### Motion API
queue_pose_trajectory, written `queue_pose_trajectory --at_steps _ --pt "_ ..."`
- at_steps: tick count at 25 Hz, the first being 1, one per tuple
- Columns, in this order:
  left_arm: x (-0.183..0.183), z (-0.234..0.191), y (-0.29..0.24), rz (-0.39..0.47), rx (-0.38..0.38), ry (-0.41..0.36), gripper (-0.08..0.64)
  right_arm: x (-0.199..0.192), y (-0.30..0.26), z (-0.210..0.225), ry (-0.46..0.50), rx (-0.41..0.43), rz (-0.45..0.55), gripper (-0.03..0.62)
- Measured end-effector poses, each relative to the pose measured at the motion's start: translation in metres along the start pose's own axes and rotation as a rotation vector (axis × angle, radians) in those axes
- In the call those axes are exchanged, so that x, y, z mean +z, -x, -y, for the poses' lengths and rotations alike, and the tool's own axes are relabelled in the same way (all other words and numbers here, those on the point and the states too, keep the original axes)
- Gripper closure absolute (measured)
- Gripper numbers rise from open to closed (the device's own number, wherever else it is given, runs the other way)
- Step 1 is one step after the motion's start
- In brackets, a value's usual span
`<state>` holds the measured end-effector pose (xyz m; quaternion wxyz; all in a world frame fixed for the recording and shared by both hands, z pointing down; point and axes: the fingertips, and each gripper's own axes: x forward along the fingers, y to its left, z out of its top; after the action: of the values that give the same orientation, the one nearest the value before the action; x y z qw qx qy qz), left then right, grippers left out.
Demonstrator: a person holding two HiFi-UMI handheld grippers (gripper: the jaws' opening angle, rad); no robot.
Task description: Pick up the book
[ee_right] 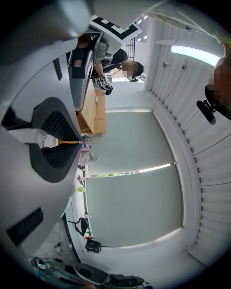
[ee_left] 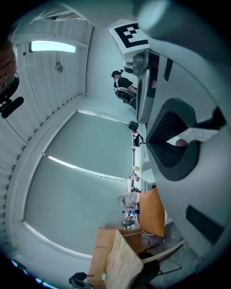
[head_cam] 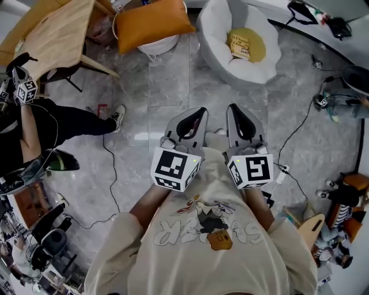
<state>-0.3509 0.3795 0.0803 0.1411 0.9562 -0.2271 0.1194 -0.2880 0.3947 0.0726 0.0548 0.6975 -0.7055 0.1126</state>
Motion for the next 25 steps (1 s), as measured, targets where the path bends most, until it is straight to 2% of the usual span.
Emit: queue_pose_trajectory --at_steps 2,6,12,15,19,25 --pt "0.001 0.014 -0.015 0.001 0.023 -0.008 0.565 -0.002 0.009 0.027 -0.015 -0.010 0.005 0.568" --pt "0.008 0.048 -0.035 0.011 0.016 -0.006 0.565 -0.007 0.032 0.075 -0.043 -0.061 -0.008 0.568" --pt "0.010 0.072 -0.048 0.015 0.097 0.019 0.565 0.005 0.041 0.101 -0.041 0.022 0.006 0.568" --pt "0.005 0.081 -0.053 0.012 0.130 0.046 0.565 0.000 0.043 0.109 -0.040 0.052 -0.010 0.568" --pt "-0.006 0.087 -0.052 -0.004 0.142 0.064 0.565 -0.018 0.046 0.109 -0.064 0.073 -0.047 0.568" --pt "-0.004 0.087 -0.063 -0.001 0.150 0.079 0.565 -0.017 0.045 0.119 -0.072 0.069 -0.045 0.568"
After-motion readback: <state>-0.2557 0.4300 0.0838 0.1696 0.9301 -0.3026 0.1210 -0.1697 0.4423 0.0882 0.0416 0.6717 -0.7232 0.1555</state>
